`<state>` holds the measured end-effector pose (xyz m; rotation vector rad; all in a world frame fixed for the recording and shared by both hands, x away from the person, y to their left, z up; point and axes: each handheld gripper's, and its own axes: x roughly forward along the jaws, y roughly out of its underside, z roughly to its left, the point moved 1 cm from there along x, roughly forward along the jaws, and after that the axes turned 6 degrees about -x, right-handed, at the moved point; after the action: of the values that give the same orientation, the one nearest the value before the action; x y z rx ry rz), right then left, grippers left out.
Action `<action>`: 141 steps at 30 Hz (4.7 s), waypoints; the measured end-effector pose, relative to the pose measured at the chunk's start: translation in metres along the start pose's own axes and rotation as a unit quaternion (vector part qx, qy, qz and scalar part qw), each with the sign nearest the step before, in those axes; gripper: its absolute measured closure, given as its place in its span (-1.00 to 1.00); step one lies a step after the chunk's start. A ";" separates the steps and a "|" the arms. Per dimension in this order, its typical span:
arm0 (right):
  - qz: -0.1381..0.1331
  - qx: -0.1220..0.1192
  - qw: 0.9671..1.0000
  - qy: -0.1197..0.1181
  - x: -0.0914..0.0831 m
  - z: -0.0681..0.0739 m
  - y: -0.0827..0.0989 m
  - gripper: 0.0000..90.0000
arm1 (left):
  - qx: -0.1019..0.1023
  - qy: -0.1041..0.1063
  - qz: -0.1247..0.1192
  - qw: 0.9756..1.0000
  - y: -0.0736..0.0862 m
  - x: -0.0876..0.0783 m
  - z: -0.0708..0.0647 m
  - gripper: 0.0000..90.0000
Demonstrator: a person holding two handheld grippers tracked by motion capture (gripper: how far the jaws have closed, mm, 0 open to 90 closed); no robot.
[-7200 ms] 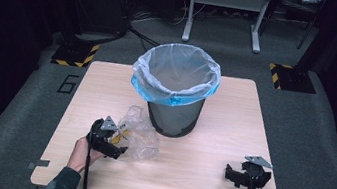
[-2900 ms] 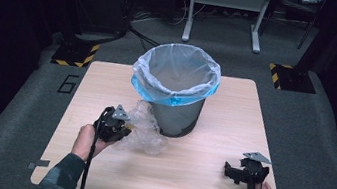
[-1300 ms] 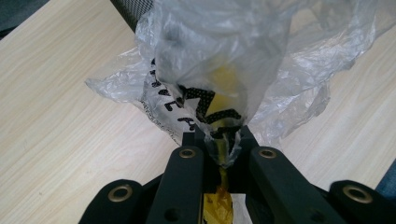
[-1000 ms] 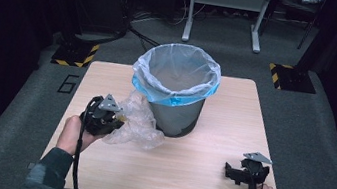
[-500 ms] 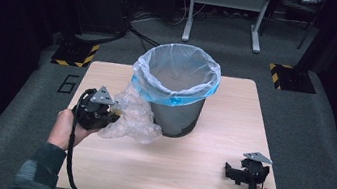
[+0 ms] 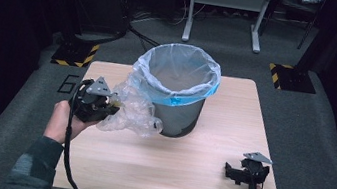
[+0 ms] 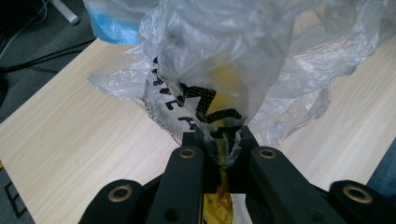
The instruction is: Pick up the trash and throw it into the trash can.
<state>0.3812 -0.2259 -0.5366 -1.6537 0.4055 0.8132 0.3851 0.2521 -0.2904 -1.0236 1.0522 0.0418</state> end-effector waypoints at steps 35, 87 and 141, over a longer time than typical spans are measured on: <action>0.000 0.001 1.000 0.000 0.000 0.000 0.000 -1.00 | 0.010 0.005 -0.023 1.000 -0.040 -0.021 0.013 0.92; 0.000 -0.001 1.000 -0.003 0.000 -0.001 0.000 -1.00 | 0.038 -0.005 -0.060 0.997 -0.118 -0.027 0.025 0.92; -0.001 -0.003 1.000 -0.004 0.000 -0.001 0.000 -1.00 | 0.003 0.027 -0.024 0.999 -0.186 0.101 0.030 0.89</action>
<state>0.3816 -0.2268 -0.5364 -1.6557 0.3956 0.8208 0.5492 0.1259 -0.2354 -1.0486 1.0751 -0.0278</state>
